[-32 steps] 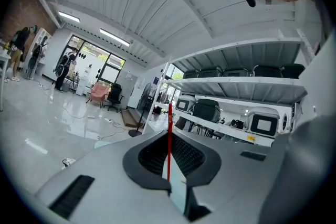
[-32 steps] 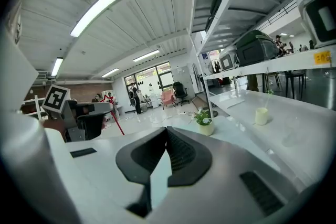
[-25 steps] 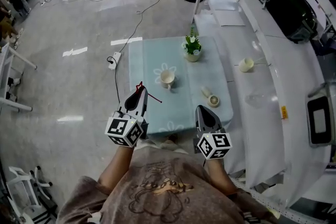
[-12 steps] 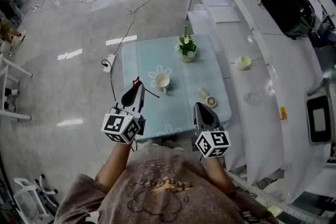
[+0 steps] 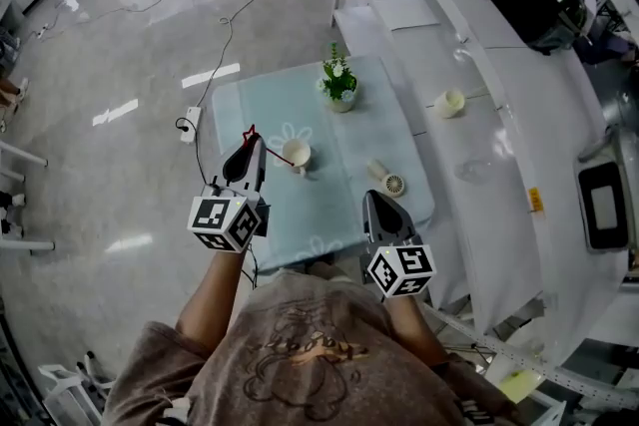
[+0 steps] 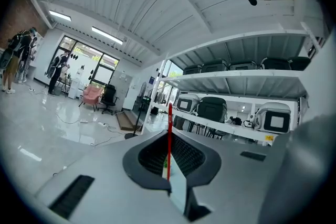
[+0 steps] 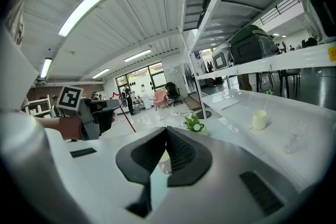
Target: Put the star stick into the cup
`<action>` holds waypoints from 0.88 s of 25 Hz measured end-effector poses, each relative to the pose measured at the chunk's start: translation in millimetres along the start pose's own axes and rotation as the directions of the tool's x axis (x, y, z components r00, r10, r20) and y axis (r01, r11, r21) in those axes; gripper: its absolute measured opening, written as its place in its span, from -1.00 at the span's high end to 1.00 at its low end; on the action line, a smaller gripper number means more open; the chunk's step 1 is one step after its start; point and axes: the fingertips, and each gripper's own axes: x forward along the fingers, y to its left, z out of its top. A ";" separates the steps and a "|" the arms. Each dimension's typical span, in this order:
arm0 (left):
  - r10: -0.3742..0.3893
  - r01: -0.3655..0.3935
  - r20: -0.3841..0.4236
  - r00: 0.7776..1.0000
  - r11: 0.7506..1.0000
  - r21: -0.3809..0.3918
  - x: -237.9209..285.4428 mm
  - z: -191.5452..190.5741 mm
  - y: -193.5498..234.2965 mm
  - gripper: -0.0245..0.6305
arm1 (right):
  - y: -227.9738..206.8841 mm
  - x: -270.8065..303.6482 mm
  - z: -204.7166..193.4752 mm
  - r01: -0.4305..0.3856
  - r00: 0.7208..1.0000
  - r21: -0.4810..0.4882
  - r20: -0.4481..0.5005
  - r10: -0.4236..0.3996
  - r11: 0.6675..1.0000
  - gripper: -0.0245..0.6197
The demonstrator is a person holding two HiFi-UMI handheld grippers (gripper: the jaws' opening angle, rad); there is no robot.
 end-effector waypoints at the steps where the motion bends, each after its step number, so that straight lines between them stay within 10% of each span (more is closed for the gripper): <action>1: -0.002 0.002 -0.001 1.000 1.000 -0.001 5.7 -1.3 2.1 0.83 | -1.6 0.0 0.0 0.006 1.000 0.001 0.000 -0.006 1.000 0.92; 22: -0.016 0.015 -0.124 0.992 1.000 -0.008 87.9 -98.1 33.6 0.83 | -40.8 -12.7 -16.9 0.131 0.991 0.038 -0.042 -0.129 0.991 0.92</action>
